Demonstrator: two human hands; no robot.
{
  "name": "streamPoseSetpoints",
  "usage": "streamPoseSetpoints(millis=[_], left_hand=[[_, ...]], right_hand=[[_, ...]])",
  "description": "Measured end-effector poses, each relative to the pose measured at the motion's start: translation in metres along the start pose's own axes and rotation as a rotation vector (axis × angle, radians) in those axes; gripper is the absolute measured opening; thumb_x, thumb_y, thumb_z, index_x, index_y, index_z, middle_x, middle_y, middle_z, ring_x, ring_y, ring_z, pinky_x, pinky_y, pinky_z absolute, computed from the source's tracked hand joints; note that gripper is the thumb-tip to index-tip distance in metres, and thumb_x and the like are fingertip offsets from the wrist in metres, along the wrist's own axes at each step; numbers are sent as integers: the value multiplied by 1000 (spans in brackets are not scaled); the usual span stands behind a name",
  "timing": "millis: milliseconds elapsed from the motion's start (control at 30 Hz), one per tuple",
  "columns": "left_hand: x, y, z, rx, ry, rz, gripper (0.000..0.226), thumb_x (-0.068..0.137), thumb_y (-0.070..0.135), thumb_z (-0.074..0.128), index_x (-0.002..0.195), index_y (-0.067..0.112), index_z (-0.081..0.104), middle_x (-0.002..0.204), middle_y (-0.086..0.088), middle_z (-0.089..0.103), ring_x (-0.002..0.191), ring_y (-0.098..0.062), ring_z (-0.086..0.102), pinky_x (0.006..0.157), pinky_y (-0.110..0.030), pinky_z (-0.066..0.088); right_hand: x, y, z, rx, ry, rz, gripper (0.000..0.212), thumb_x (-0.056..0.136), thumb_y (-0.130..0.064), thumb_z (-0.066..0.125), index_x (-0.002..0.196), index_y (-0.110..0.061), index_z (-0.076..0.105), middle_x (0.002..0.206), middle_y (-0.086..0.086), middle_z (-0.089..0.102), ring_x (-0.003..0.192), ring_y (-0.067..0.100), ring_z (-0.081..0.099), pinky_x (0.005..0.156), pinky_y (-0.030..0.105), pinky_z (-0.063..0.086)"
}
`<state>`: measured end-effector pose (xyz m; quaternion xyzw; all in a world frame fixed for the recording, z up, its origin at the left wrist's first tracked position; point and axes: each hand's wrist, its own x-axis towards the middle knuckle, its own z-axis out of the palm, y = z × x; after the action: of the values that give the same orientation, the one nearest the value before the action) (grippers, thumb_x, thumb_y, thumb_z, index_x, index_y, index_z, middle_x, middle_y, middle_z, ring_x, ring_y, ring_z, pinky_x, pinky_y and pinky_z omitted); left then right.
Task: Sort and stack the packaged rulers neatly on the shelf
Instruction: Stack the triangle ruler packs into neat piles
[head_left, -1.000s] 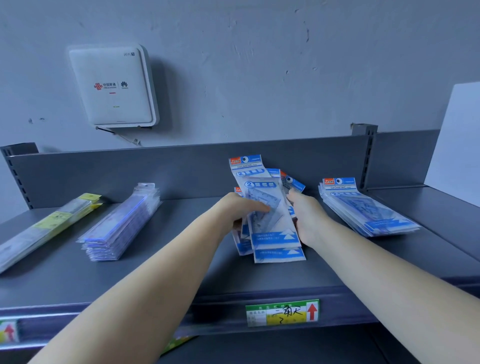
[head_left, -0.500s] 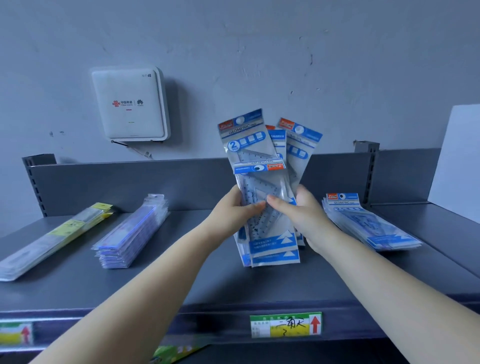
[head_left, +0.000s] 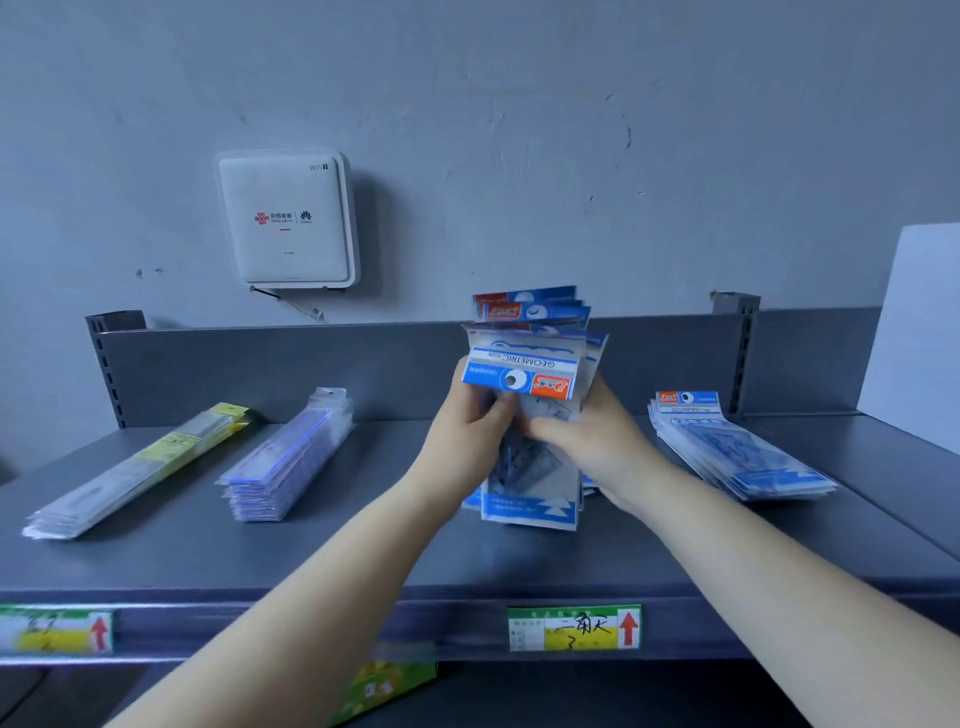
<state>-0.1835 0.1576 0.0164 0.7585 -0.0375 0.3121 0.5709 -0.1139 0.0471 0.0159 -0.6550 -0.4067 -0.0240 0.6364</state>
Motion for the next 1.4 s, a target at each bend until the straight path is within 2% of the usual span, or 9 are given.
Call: streamPoseSetpoints(millis=[167,333,500,733,933,1033,1167,1300,1400], left_hand=[[-3,6,-5,-57,-1,-26,22,96,8,48,112,23,47,94,12,59,80,12,57,71,-5,44],[-26,-21,4,-150,-79,-241,17,97,8,46,110,18,43,112,-1,59,94,-4,59,82,-19,49],[-15,-12,4,-153,-53,-181,16,98,12,43,112,18,39,111,1,55,94,-2,58,85,-22,49],[-31,-25,12,-31,-120,-279,23,99,13,40,119,21,33,103,13,54,89,5,54,74,-7,48],[-21,-22,8,99,-187,-246,28,98,18,43,123,13,33,115,-1,52,101,-9,51,91,-24,43],[-25,-30,9,253,-258,-237,38,84,28,48,118,22,34,121,-3,55,112,-19,53,99,-36,45],[-13,-23,6,376,-172,-176,20,88,12,61,103,22,54,105,2,66,95,-17,63,84,-29,51],[5,-7,14,139,-160,-196,9,82,15,70,90,18,68,82,1,69,56,3,58,53,-11,43],[20,-3,34,37,-178,-248,9,81,20,71,89,16,72,83,-2,71,58,-7,57,60,-23,42]], right_hand=[[-2,-6,-8,29,-78,7,54,74,9,71,106,-31,54,108,-11,66,106,8,62,94,25,48],[-27,17,0,-131,-97,236,59,74,2,68,112,-29,34,110,-13,56,113,11,53,98,31,43],[-10,10,-2,33,-47,212,57,70,8,61,108,-28,39,115,-3,58,114,15,55,100,42,45],[-29,31,-5,-28,-163,352,72,54,-16,68,117,-30,36,120,-8,59,113,13,58,102,43,45],[-24,23,-16,9,-160,319,61,76,5,64,121,-26,36,124,-5,57,115,10,55,103,35,43],[-33,26,-23,-132,-222,370,58,83,-6,65,130,-22,34,126,-4,56,116,11,54,104,33,42],[-34,24,-31,-203,-158,342,40,87,-11,63,120,-20,43,122,-3,58,113,12,54,101,29,41],[-27,12,-56,-89,-62,308,23,84,-9,67,103,-20,59,106,-2,69,102,14,64,94,31,49],[-23,6,-83,-39,23,278,26,82,-6,69,107,-12,65,105,4,72,100,18,67,93,33,51]])
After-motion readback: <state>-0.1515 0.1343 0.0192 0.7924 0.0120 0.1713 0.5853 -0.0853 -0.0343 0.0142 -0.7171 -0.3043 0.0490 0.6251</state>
